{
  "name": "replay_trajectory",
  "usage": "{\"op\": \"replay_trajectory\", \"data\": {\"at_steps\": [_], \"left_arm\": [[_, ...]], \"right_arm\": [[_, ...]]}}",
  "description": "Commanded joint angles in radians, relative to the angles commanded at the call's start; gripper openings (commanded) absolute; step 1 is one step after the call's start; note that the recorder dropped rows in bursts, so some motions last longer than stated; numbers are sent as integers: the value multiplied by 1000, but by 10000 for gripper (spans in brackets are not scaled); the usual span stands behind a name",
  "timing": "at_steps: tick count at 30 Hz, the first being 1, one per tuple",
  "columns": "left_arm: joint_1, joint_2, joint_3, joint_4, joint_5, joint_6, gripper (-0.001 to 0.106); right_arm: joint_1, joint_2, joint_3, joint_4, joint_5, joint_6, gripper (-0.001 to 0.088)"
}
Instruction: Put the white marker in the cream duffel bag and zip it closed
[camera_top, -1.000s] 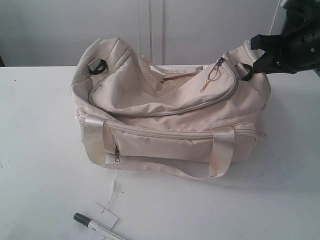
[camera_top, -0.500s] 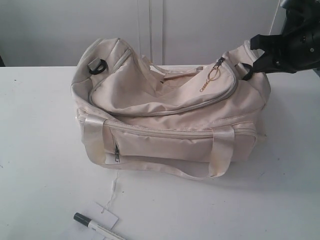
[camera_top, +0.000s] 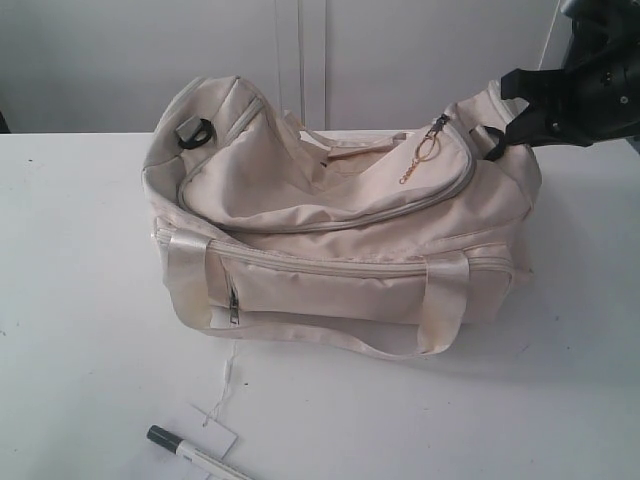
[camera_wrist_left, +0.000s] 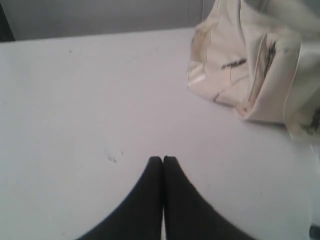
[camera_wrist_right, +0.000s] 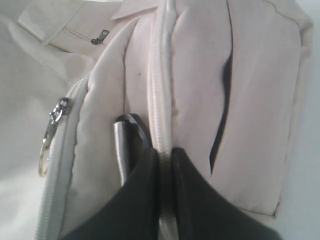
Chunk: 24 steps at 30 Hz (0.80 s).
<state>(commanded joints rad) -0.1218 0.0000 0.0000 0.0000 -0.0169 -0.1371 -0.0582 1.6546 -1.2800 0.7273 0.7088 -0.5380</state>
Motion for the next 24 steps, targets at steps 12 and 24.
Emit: {"op": "replay_trajectory", "data": {"at_steps": [12, 24], "left_arm": [[0, 0, 0, 0, -201, 0, 0], [0, 36, -9, 0, -88, -76, 0]], "right_arm": [[0, 0, 0, -2, -7, 0, 0], [0, 0, 0, -2, 0, 0, 0]]}}
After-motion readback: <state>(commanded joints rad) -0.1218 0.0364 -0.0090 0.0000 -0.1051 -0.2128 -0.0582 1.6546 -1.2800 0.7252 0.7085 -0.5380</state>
